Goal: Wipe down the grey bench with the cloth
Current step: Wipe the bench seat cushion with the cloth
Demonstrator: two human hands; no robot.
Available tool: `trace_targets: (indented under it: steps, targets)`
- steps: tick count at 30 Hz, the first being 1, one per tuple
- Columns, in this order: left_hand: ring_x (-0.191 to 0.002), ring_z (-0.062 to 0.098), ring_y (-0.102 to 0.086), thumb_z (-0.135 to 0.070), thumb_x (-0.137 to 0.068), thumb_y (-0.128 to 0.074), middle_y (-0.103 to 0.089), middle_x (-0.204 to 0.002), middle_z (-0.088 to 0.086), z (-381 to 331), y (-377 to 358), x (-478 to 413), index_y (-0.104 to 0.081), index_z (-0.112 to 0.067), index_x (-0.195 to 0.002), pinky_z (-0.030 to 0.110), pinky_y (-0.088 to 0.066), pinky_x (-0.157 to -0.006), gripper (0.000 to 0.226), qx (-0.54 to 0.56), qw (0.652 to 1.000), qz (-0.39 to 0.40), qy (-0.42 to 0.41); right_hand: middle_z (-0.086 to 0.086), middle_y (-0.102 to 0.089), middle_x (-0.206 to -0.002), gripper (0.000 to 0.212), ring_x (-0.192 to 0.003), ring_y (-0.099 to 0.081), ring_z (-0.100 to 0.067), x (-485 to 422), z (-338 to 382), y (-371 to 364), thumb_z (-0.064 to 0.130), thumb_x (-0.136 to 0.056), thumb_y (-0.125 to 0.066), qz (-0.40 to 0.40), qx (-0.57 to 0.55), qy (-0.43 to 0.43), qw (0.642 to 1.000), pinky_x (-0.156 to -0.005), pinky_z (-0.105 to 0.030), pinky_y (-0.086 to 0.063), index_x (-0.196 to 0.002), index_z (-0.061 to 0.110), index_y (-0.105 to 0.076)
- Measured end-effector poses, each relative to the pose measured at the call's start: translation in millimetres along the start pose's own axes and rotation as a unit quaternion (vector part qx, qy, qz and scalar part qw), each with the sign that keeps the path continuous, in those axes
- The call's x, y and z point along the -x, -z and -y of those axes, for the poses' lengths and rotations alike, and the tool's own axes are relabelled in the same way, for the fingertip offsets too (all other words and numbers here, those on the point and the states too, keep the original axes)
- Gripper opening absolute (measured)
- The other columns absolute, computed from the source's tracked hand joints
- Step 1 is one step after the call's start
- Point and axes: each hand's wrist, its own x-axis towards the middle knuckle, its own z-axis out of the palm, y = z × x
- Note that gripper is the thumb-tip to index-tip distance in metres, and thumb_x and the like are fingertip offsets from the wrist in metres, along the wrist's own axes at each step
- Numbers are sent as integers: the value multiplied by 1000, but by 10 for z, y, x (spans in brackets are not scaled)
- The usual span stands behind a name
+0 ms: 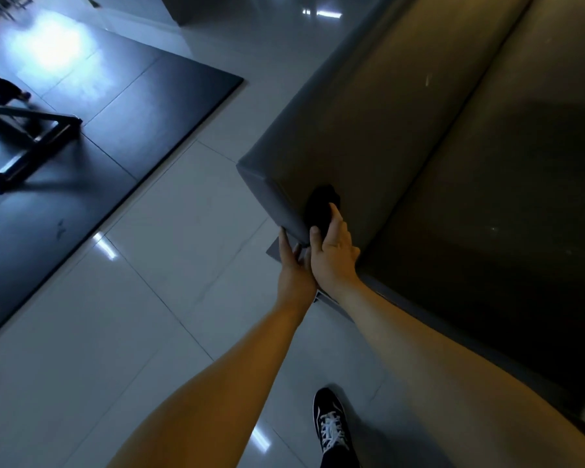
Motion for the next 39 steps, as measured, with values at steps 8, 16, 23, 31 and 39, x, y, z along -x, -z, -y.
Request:
trace_targets:
  steps: [8, 16, 23, 31, 39]
  targets:
    - [-139, 16, -47, -31, -110, -36, -42, -158, -5, 78, -73, -7, -2, -49, -157, 27, -41, -103, 61, 18, 999, -39, 28, -8, -41, -153, 61, -133, -38, -33, 108, -329, 4, 41, -109, -35, 53, 77, -72, 993, -106, -50, -26, -160, 30, -4]
    - [-112, -1, -48, -37, -111, -28, -33, -161, -2, 16, -103, 91, -6, -41, -160, 15, -41, -87, 54, 47, 997, -7, 56, -6, -53, -141, 47, -133, -44, -32, 228, -270, 263, 36, -104, -51, 42, 41, -116, 992, -106, -52, -30, -147, 30, -32]
    - [-147, 16, -34, -56, -106, -25, -35, -162, -2, 2, -24, 133, -11, -39, -161, 25, -37, -108, 59, 161, 985, 11, 60, 4, -45, -148, 63, -132, -39, -20, -26, 449, 332, 36, -101, -58, -31, -33, 101, 994, -104, -43, -27, -155, 37, -27]
    - [-152, 16, -21, -51, -108, -17, -23, -166, -7, 48, -223, 160, -12, -44, -159, 35, -22, -117, 52, 165, 984, -15, 65, -1, -65, -129, 59, -128, -49, -28, 300, -429, -29, 31, -101, -57, 8, 109, -27, 994, -104, -50, -29, -153, 27, -29]
    - [-152, 18, -23, -53, -108, -23, -20, -167, -8, 131, -364, 247, -8, -46, -159, 46, -23, -124, 54, 130, 989, -13, 67, 0, -69, -106, 29, -123, -54, -29, 305, -360, 247, 33, -98, -58, 107, 277, -94, 950, -112, -60, -22, -127, 29, -55]
